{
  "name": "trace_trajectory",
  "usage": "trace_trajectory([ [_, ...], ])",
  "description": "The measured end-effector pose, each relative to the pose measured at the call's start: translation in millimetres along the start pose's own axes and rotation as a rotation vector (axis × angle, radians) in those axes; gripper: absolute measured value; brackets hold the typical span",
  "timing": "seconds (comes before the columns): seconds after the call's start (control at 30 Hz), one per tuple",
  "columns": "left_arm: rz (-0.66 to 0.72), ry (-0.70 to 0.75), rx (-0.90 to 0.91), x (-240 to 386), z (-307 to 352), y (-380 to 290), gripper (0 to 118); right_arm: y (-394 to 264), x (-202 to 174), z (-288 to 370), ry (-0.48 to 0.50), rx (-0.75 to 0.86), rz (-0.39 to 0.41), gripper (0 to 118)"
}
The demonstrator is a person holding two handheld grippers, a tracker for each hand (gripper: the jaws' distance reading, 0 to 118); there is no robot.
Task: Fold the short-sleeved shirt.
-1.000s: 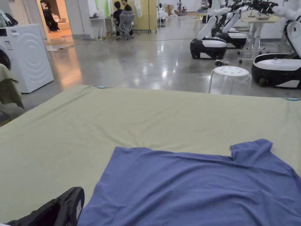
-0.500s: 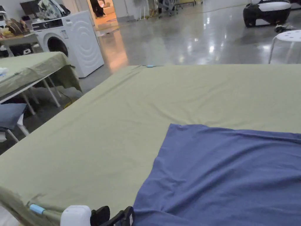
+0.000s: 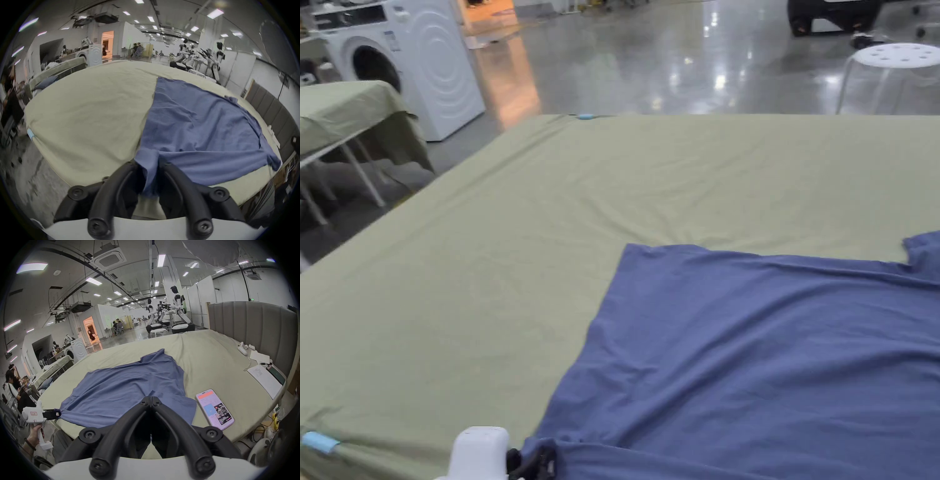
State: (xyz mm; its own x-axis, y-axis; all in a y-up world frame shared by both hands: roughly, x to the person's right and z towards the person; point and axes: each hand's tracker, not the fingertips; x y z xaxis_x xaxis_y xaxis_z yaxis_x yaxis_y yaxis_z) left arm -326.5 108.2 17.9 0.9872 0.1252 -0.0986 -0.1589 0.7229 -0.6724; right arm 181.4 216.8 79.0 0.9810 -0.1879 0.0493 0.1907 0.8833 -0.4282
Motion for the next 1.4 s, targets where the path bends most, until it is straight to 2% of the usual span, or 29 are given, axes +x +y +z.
trace_trajectory([
  [0.07,-0.056,0.027,-0.023,5.4,-6.3,-2.2,15,-3.2,5.6,-1.2,-0.032,-0.012,-0.009,1],
  [0.1,-0.094,0.039,-0.025,10.7,-6.4,-1.5,15,-5.9,9.5,-2.2,-0.051,-0.021,-0.016,10],
  [0.13,-0.130,0.049,-0.029,13.5,-7.3,-2.7,15,-9.7,13.4,-3.3,-0.079,-0.026,-0.018,26],
  [0.2,-0.193,0.067,-0.052,17.8,-9.6,-1.0,15,-21.5,22.1,-6.9,-0.150,-0.076,-0.001,67],
  [0.27,-0.193,0.081,-0.062,28.6,-8.1,2.7,15,-35.9,30.2,-11.4,-0.183,-0.131,-0.011,69],
  [0.3,-0.194,0.086,-0.063,30.1,-8.2,1.9,15,-43.1,34.6,-13.4,-0.176,-0.159,-0.031,69],
  [0.33,-0.197,0.091,-0.063,31.1,-8.3,0.6,15,-55.7,64.0,-6.7,-0.169,-0.184,-0.059,68],
  [0.37,-0.201,0.096,-0.062,29.5,-8.5,0.7,15,-62.7,72.3,-7.4,-0.163,-0.191,-0.077,68],
  [0.53,-0.192,0.105,-0.058,27.8,-10.2,0.7,15,-84.7,86.1,-33.0,-0.145,-0.248,-0.135,67],
  [0.57,-0.189,0.104,-0.058,27.1,-10.0,0.5,15,-87.4,88.1,-37.4,-0.137,-0.265,-0.137,63],
  [0.6,-0.183,0.102,-0.057,26.1,-9.5,0.1,15,-90.7,86.1,-43.3,-0.140,-0.272,-0.134,50],
  [0.7,-0.154,0.097,-0.047,26.8,-8.1,0.4,15,-89.4,87.3,-38.9,-0.143,-0.263,-0.088,33],
  [0.77,-0.145,0.097,-0.039,24.3,-7.8,-1.4,15,-88.2,81.9,-37.9,-0.137,-0.260,-0.087,11],
  [0.9,-0.139,0.072,-0.014,18.8,-1.4,-1.7,11,-91.9,72.9,-38.4,-0.147,-0.253,-0.084,9],
  [0.97,-0.061,0.024,0.011,12.8,10.6,7.2,9,-79.4,74.1,-34.1,-0.140,-0.235,-0.117,9],
  [1.03,0.009,0.000,0.066,7.0,26.3,25.1,8,-51.7,66.9,-26.0,-0.146,-0.155,-0.081,9],
  [1.13,0.008,-0.072,0.166,7.1,36.3,62.8,8,-5.1,64.1,-35.2,-0.079,-0.084,-0.024,9],
  [1.23,-0.037,-0.086,0.197,9.3,14.4,103.8,8,33.6,69.3,-70.2,-0.041,-0.034,0.018,9],
  [1.3,-0.061,-0.089,0.190,15.2,-11.8,130.4,8,57.1,62.1,-103.6,-0.033,-0.036,0.019,9],
  [1.4,-0.036,-0.123,0.126,13.2,-59.2,162.3,8,72.7,66.0,-163.2,-0.019,-0.129,0.018,9],
])
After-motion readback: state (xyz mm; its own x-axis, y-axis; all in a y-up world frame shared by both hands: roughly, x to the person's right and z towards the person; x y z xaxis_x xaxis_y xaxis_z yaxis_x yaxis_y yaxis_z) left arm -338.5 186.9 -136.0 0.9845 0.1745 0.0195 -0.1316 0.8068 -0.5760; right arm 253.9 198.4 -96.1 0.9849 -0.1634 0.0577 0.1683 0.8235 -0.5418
